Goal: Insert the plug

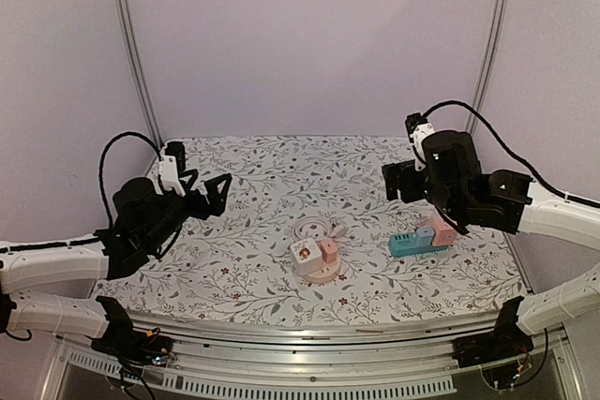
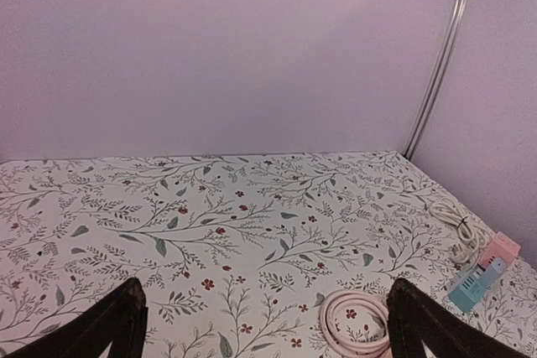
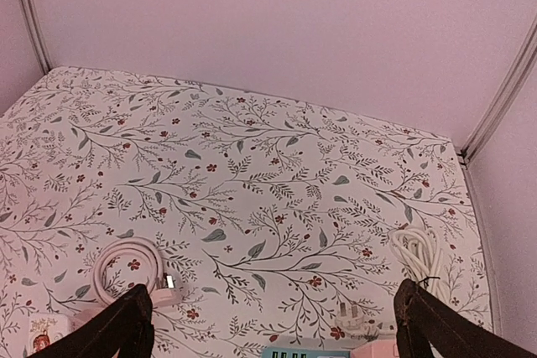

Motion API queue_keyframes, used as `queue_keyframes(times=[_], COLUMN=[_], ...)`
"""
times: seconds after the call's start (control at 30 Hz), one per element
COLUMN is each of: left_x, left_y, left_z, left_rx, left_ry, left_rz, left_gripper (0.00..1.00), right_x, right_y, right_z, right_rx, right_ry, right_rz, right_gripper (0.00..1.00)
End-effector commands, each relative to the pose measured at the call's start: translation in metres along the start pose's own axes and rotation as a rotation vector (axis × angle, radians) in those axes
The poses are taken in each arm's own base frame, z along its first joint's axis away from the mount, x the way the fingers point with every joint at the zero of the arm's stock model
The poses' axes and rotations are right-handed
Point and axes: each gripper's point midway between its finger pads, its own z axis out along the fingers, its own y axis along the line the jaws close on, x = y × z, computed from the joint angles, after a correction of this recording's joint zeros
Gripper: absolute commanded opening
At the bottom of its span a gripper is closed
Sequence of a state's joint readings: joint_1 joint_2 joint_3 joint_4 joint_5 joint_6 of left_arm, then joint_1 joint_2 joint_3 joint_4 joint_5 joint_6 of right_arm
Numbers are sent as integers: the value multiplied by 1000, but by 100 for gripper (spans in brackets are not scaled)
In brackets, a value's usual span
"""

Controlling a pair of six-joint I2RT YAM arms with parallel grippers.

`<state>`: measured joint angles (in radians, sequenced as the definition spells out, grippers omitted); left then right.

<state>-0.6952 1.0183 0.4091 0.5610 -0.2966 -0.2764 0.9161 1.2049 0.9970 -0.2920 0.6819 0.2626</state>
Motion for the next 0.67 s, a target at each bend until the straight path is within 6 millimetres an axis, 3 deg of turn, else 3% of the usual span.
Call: queue_keyframes(times=[0.0,0.5,0.63], left_x=[4,6,6], left_y=[10,11,12], left_z=[-3,-1,0], left_rx=[-27,-36,-38], left_ry=[8,14,13], left_rz=[16,18,20], left_gripper=[99,99,99], right_x=[-8,7,4], right_y=[0,20,7], right_z=[-8,-3,-2], right_rx=[-43,-144,-102], right_ry=[-61,-29,-43], right_rz=[-5,-70,-49], right_gripper=[99,99,99])
